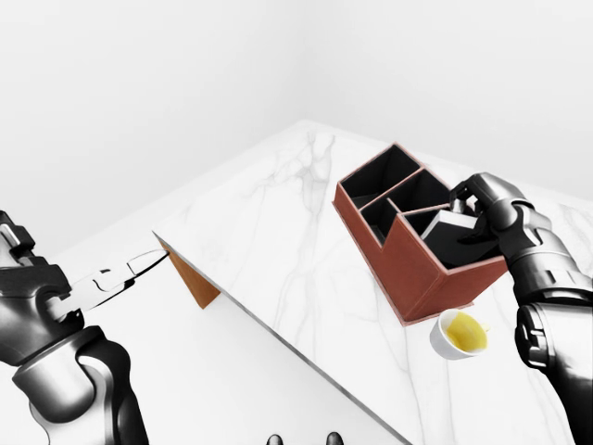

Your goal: Pick up the book and place it in the right compartment of the caddy.

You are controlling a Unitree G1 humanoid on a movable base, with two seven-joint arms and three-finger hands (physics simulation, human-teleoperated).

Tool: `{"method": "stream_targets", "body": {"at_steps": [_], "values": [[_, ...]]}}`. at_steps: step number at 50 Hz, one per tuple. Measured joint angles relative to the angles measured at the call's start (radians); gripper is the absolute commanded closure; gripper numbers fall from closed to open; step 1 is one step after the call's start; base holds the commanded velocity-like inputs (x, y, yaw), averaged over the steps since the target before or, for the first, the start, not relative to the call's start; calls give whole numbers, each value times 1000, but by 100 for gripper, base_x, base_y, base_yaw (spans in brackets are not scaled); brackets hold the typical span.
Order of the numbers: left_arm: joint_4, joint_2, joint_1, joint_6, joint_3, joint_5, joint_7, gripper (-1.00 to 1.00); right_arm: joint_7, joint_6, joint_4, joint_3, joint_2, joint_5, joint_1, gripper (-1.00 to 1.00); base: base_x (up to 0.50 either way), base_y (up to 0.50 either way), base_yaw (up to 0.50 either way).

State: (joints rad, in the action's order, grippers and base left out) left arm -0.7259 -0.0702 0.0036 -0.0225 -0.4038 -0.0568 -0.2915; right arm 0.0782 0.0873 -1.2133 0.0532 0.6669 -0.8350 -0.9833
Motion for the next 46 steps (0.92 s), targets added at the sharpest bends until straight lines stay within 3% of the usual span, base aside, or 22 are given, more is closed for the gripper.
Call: {"method": "stream_targets", "body": {"at_steps": [10, 11, 12, 46], "values": [[1, 0, 0, 1, 0, 0, -1, -100, -6, 0, -8, -2, 0, -3, -1, 100, 0, 0, 0], [1, 0, 0, 1, 0, 0, -1, -100, -7, 0, -8, -3, 1, -3, -2, 77, 0, 0, 0], [1, 0, 0, 1, 0, 0, -1, -100, -7, 0, -8, -1, 1, -5, -3, -100, 0, 0, 0], [-4, -1, 1, -4, -3, -2, 2, -100, -10, 0, 27, 32, 20, -20, -21, -100, 0, 0, 0]]}}
